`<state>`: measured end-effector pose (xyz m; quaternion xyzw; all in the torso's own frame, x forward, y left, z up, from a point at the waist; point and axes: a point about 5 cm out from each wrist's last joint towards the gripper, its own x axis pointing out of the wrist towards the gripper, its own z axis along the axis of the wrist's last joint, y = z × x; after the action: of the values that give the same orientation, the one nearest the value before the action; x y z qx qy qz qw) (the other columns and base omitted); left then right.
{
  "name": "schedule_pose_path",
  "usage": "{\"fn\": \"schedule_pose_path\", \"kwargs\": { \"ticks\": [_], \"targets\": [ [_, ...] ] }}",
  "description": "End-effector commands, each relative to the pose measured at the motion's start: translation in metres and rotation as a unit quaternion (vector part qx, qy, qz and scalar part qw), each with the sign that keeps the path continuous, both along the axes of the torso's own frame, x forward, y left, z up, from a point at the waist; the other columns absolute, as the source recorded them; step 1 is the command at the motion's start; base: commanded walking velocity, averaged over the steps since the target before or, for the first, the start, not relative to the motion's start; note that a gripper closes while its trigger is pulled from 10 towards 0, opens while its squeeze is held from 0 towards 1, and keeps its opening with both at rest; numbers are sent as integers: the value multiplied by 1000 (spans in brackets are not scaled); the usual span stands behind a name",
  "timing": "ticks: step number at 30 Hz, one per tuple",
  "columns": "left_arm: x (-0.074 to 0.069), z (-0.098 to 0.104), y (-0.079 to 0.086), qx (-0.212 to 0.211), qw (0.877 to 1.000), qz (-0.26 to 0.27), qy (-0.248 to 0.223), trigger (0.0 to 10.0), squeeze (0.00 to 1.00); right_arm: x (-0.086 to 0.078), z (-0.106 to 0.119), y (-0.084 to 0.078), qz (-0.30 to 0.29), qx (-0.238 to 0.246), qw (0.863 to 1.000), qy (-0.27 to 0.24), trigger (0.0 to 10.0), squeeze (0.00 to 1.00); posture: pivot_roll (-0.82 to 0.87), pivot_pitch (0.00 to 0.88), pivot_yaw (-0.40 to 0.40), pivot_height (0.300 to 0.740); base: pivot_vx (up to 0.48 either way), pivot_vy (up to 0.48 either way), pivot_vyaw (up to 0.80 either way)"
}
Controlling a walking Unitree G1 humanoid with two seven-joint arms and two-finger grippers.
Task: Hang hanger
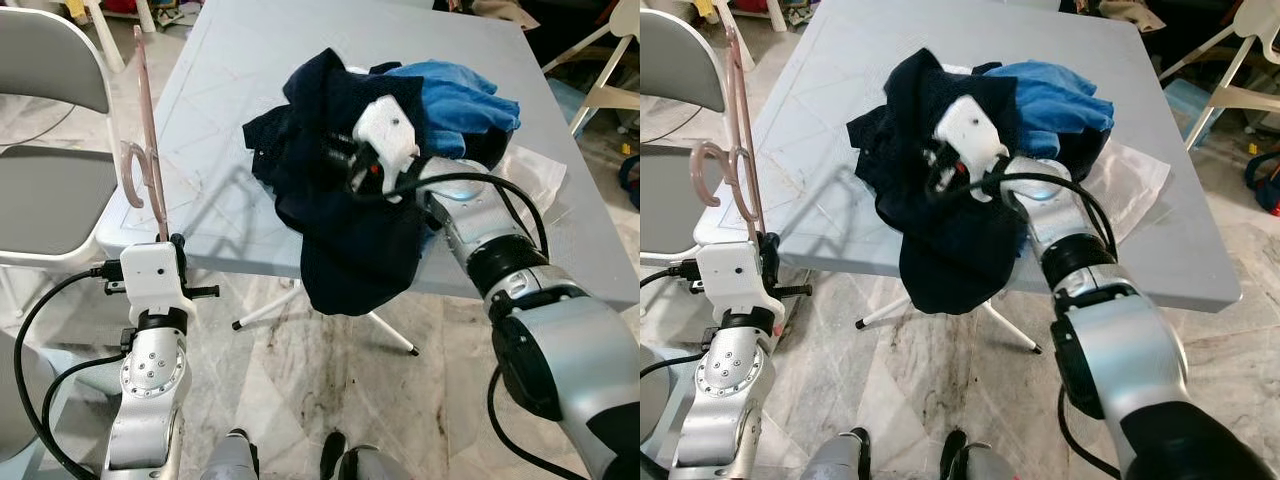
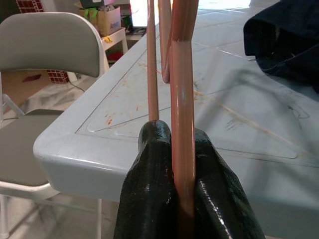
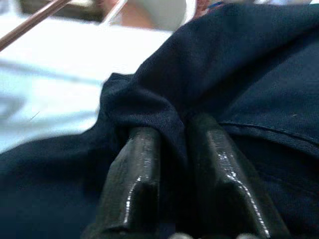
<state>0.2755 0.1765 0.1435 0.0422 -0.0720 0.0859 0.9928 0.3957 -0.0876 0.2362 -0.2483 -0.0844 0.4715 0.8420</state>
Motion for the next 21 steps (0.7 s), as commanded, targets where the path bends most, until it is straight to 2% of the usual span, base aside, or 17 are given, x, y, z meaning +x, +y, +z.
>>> {"fn": "schedule_pose_path", "kwargs": {
  "ticks": [1,10,17,20,21],
  "targets": [
    [1,-8,-6,-4,1000,-19,21,10000,0,-4,-7,-5,29,-42,999,12,10000,1000,283,216,-90,740,0,0,0],
    [3,-10,-7,-7,1000,-20,21,10000,0,-3,1,-21,14,-48,999,-13,10000,1000,272,211,-92,740,0,0,0],
    [6,-11,-9,-8,999,-27,21,10000,0,0,20,-39,-18,-27,999,-38,10000,1000,258,206,-88,740,0,0,0],
    [6,-11,-10,-9,999,-30,21,10000,0,0,24,-48,-23,-28,999,-32,10000,1000,256,208,-90,740,0,0,0],
    [6,-11,-11,-9,999,-31,21,10000,0,-1,25,-52,-16,-19,1000,-17,10000,1000,255,209,-91,740,0,0,0]
  ]
}}
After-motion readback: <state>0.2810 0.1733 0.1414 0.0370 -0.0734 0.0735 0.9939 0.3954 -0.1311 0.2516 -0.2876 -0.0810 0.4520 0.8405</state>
